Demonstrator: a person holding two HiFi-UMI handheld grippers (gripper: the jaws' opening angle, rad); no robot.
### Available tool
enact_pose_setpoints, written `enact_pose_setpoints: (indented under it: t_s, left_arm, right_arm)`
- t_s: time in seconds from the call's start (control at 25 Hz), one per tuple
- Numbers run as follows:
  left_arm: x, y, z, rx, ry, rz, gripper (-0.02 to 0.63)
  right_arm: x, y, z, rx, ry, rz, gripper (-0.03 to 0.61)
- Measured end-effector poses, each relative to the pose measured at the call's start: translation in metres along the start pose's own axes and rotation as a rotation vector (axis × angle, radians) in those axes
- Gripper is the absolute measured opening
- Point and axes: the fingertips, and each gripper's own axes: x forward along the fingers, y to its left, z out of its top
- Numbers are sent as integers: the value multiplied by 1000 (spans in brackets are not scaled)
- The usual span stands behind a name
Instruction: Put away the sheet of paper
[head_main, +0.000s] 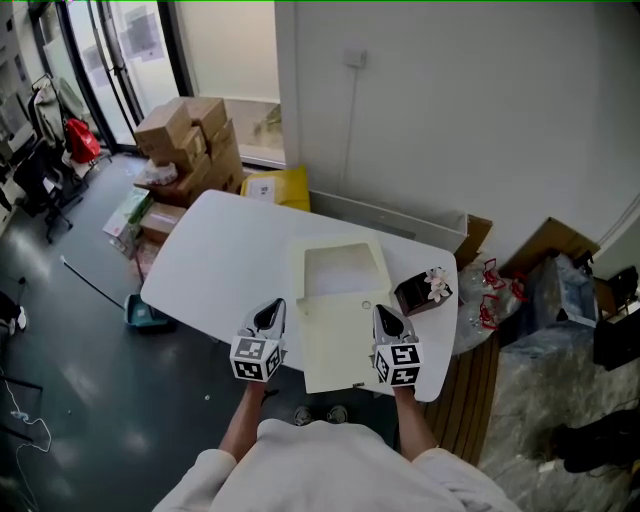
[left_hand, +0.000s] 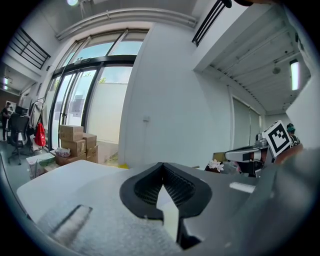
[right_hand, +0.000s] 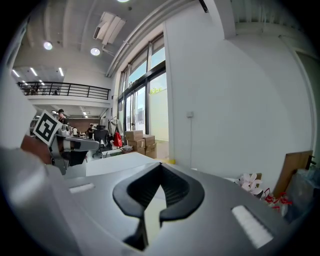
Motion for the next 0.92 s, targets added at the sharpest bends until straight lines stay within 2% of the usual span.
enact_pose_setpoints:
  t_s: [0.92]
  left_arm:
    - [9, -12, -1, 2, 2, -2, 5]
  right_arm:
    - [1, -9, 3, 2, -8, -1, 0]
